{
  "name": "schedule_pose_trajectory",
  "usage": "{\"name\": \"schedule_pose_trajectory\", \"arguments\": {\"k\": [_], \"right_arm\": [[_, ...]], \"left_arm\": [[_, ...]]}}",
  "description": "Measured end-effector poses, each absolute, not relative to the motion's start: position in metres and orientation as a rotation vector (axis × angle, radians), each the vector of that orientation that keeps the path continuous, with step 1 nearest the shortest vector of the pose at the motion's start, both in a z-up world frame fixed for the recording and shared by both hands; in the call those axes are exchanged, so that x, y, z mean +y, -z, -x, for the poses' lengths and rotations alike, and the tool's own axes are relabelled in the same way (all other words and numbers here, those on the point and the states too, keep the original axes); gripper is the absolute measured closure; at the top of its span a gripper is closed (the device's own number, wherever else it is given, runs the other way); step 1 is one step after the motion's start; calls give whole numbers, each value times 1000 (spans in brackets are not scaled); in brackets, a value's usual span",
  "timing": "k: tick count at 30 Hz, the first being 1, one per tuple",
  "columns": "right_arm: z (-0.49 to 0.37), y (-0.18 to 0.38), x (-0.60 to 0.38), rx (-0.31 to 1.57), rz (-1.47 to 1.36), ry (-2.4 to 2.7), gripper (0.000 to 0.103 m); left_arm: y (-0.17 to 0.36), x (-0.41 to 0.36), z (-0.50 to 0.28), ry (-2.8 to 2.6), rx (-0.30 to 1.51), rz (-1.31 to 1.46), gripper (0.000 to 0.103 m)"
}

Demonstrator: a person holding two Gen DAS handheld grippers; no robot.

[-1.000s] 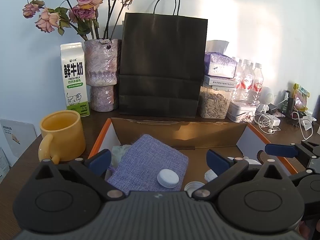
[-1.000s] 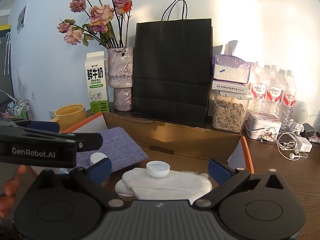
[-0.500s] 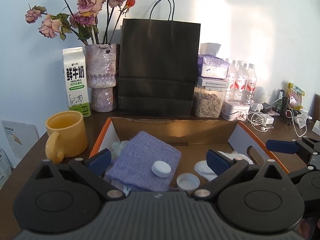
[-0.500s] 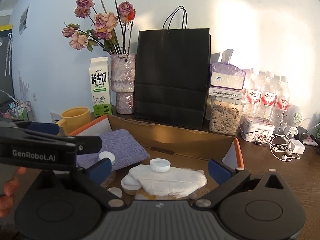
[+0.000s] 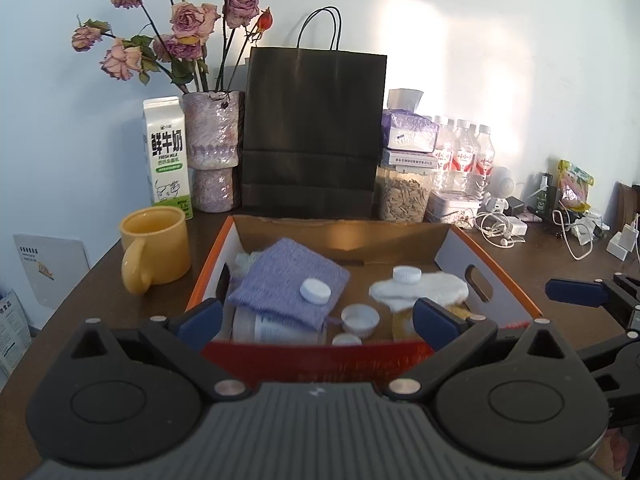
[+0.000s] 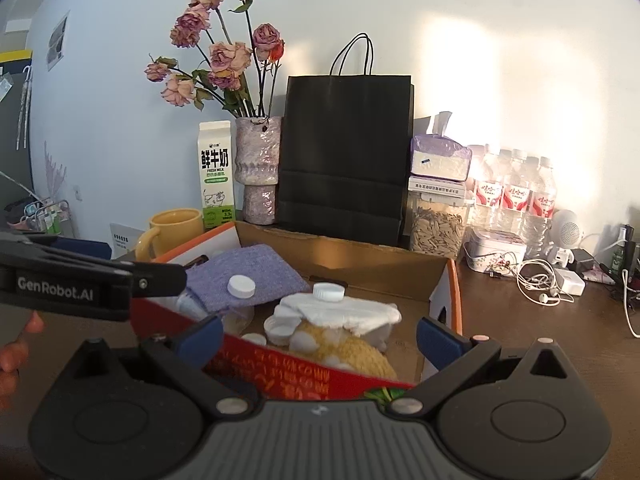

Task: Organize objects
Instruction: 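Reach the right tool to the large white cap and grasp it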

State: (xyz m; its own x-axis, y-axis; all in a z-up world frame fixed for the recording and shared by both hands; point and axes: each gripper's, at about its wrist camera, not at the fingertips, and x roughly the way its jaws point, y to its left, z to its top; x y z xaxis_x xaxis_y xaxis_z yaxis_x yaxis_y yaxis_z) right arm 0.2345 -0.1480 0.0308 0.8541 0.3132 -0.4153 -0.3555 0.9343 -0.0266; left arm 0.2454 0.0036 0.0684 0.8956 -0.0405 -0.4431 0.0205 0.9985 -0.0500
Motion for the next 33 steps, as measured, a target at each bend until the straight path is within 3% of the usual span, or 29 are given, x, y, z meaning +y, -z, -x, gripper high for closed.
{"name": "schedule_pose_trajectory", "arguments": {"k": [18,33], "right_arm": [[-148,-1,-176,475,125,-347,0],[-147,24,-188,552,129,-324,0]], "left_arm": [[-43,18,-170,22,537,25,0],[-22,30,-159,-8,604,23,0]]}}
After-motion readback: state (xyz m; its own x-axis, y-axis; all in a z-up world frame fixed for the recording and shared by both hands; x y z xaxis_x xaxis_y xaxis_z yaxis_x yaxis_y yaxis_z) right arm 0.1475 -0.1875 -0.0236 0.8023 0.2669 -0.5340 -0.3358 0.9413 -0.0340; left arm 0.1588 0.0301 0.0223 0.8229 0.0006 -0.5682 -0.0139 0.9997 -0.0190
